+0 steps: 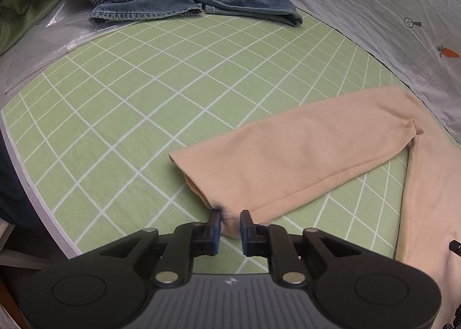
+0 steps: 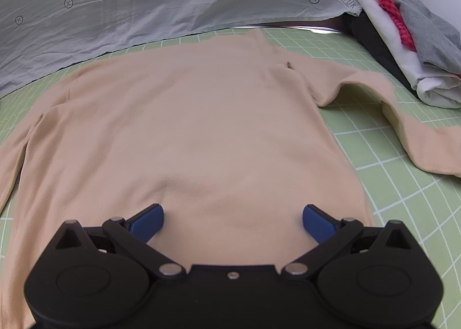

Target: Fold clothes

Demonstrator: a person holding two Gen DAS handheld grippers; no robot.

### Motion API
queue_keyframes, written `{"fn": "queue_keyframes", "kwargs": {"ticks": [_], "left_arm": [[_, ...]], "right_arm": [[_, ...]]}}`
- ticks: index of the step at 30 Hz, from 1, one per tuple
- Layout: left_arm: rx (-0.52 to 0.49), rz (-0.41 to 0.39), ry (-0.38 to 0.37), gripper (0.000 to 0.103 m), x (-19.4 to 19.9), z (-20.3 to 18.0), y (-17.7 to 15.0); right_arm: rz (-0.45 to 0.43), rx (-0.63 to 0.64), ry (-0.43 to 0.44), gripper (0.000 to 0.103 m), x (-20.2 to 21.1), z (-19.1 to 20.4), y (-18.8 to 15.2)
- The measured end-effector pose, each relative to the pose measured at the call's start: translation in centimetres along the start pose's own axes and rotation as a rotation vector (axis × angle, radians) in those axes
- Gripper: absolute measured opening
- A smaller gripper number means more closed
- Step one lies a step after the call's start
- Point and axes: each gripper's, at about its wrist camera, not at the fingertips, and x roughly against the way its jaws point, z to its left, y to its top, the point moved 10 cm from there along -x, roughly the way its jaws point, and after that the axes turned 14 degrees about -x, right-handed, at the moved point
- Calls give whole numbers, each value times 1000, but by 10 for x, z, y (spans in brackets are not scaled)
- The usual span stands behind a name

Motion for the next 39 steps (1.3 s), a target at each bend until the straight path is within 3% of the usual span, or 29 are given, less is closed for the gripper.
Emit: {"fn": "queue_keyframes", "kwargs": {"ticks": [3, 6, 12, 16, 19, 22, 27, 32, 35, 36, 37, 39], "left_arm": [[-16, -29, -6, 30, 11, -9, 0], [-59, -53, -26, 41, 21, -27, 0], [-209, -32, -166, 53, 17, -96, -7], [-332, 12, -269, 55, 11, -145, -20], [-431, 48, -335, 62, 8, -174, -32], [-478, 58, -339, 62, 6, -187, -36], [-463, 69, -308, 62, 1, -184, -34], [-442, 91, -306, 61, -1, -181, -35], [-451, 91, -317, 48, 1, -185, -37], [-449, 94, -325, 29, 1, -187, -38], [-445, 101, -330, 4, 0, -188, -39], [-429, 102, -322, 4, 0, -187, -40]], "right_arm": [[2, 19, 35, 103, 12, -7, 4], [-40, 6, 32, 103, 34, -28, 9], [-27, -30, -55, 100, 56, -91, -5], [1, -94, -37, 86, 67, -113, -22], [7, -176, -2, 86, 74, -122, -32], [1, -221, 6, 80, 80, -129, -38], [-20, -302, -13, 66, 87, -152, -38], [32, -240, 39, 48, 80, -142, -51], [44, -151, 44, 33, 77, -129, -56], [45, -115, 39, 21, 77, -125, -57], [46, -91, 41, 6, 77, -123, -57], [46, -69, 49, 2, 79, -124, -55]]}}
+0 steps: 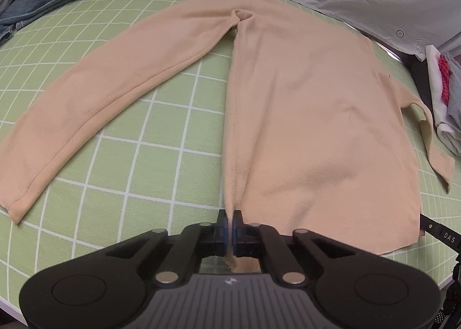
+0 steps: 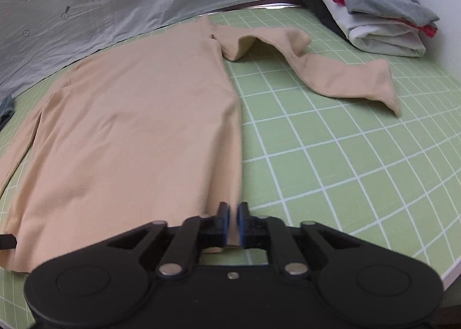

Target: Fold clothes

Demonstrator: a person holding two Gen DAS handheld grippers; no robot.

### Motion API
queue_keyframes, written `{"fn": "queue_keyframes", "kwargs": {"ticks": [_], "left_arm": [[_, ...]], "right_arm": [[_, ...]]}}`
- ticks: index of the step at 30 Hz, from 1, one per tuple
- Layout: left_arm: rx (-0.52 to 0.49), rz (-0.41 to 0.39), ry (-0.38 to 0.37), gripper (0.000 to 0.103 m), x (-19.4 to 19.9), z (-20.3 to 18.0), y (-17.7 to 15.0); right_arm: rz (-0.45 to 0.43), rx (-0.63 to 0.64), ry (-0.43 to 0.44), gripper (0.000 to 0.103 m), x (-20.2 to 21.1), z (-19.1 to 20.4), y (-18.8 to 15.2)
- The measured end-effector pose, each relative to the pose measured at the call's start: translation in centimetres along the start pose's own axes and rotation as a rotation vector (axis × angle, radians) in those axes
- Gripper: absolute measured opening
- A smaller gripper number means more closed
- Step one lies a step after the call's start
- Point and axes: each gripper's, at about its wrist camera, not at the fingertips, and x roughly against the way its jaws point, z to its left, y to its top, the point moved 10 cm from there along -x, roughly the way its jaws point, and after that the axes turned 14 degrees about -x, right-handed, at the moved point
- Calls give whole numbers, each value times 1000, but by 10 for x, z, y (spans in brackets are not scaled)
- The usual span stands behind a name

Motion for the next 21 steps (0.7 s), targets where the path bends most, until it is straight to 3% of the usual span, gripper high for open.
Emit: {"fn": "queue_keyframes", "kwargs": {"ticks": [5, 8, 11, 12, 13, 14, 15, 16, 21], "left_arm": [[69, -36, 7, 3, 18, 12, 4], [75, 7, 38, 4, 11, 16, -4], [79, 20, 74, 12, 9, 14, -6], [85, 14, 81, 24, 10, 13, -5], [94, -1, 88, 41, 12, 12, -2], [100, -25, 102, 50, 15, 12, 2], [103, -49, 119, 66, 18, 11, 8], [105, -72, 137, 78, 21, 11, 13], [109, -115, 189, 89, 19, 6, 37]], "right_arm": [[-107, -17, -23, 2, 37, -17, 25], [-61, -29, -14, 2, 33, -22, 20], [1, -36, -29, 5, 19, -26, 6], [-1, -45, -24, 11, 19, -27, 7], [-16, -49, -32, 29, 20, -30, 11], [-35, -52, -44, 39, 21, -33, 17], [-60, -62, -59, 51, 22, -38, 25], [-72, -80, -66, 54, 21, -43, 32], [-92, -165, -101, 68, 7, -72, 62]]}}
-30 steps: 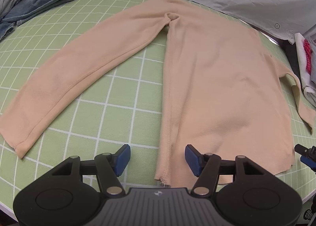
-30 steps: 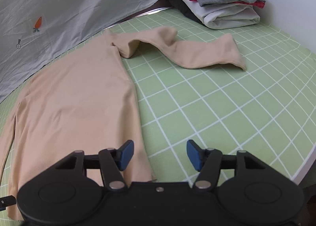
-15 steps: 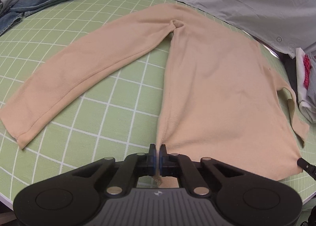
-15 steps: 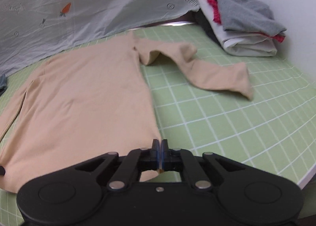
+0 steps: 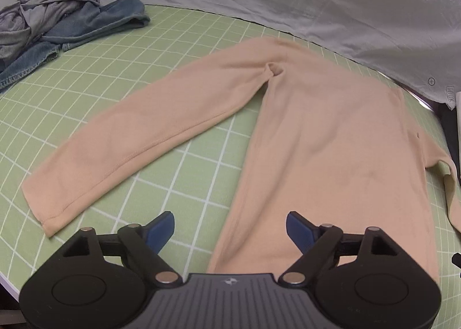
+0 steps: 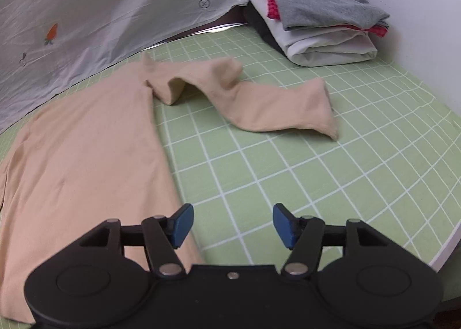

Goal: Fold clothes
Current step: 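Move the right gripper to the other sleeve cuff and grasp it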

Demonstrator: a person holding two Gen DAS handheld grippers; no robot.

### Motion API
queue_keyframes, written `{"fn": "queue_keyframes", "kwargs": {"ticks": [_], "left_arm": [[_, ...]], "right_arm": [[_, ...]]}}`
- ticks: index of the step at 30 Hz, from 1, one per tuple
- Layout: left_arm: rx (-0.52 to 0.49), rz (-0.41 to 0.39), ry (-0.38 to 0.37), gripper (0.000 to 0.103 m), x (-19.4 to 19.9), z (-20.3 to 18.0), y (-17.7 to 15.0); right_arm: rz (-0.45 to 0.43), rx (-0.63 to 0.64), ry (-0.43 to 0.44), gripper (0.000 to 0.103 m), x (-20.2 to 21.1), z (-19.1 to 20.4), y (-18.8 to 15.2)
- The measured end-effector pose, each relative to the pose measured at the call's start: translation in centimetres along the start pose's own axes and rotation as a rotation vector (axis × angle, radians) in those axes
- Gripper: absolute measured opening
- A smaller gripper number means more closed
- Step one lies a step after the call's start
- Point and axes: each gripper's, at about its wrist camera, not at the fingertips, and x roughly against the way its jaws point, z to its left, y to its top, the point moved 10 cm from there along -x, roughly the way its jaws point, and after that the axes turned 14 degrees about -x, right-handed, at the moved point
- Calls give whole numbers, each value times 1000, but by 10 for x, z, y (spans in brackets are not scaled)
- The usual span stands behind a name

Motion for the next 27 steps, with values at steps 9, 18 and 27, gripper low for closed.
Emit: {"fn": "queue_keyframes", "kwargs": {"ticks": [9, 18, 27], "left_arm": [[7, 69, 27, 90, -44, -24, 16], [-59, 131, 103, 98, -75, -40, 29], [-48, 136, 117, 103, -80, -44, 32]], "right_arm": [[-85, -58, -106, 88, -32, -37, 66], [-112, -247, -129, 82, -81, -88, 125], [-116, -53, -118, 6, -91, -64, 138]]}}
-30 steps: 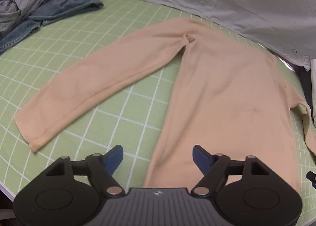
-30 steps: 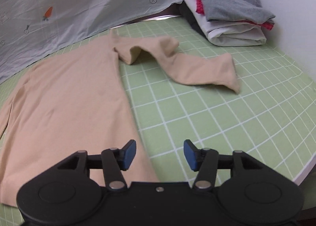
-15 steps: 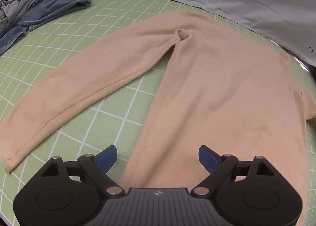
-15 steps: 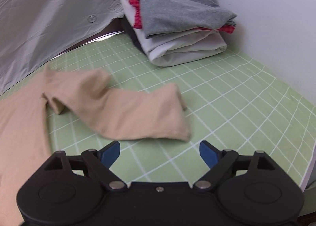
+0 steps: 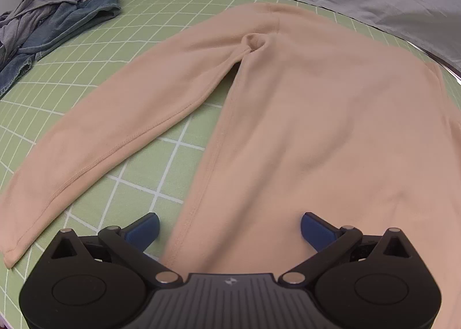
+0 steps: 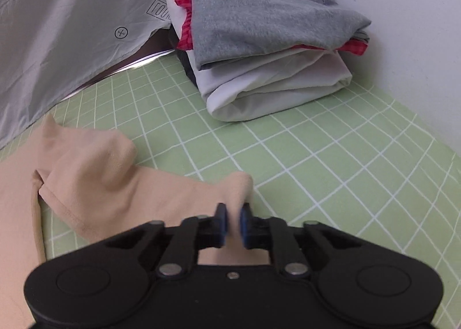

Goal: Fold clothes
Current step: 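Move the right gripper to the other sleeve cuff and grasp it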

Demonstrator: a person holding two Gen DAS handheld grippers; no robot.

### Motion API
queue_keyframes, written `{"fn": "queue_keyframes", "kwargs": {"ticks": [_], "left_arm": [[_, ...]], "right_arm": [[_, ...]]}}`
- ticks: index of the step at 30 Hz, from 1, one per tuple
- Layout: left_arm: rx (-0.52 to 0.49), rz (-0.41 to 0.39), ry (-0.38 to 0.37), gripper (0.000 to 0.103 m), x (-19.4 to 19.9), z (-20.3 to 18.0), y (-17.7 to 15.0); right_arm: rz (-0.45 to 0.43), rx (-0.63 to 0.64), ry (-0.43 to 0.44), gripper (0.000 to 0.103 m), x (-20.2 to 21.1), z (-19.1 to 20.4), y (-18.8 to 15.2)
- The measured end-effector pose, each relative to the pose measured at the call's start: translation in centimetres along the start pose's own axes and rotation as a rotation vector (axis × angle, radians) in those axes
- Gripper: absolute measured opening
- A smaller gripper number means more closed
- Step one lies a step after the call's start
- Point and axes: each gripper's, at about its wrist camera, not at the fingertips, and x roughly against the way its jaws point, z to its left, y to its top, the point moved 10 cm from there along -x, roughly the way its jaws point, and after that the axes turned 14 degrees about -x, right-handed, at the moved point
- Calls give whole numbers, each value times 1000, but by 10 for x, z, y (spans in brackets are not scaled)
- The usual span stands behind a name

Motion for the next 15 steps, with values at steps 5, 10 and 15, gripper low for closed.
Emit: {"fn": "queue_keyframes", "kwargs": {"ticks": [5, 10, 15], "left_arm": [[-3, 10, -3, 103, -1, -1, 2], [-7, 10, -7, 103, -1, 0, 3], [0, 9, -4, 103, -2, -1, 3]], "right_arm": [[-159, 56, -99, 7, 28, -14, 30], [-153, 56, -177, 46, 23, -37, 27], [-157, -203, -256, 54, 30, -90, 25]]}}
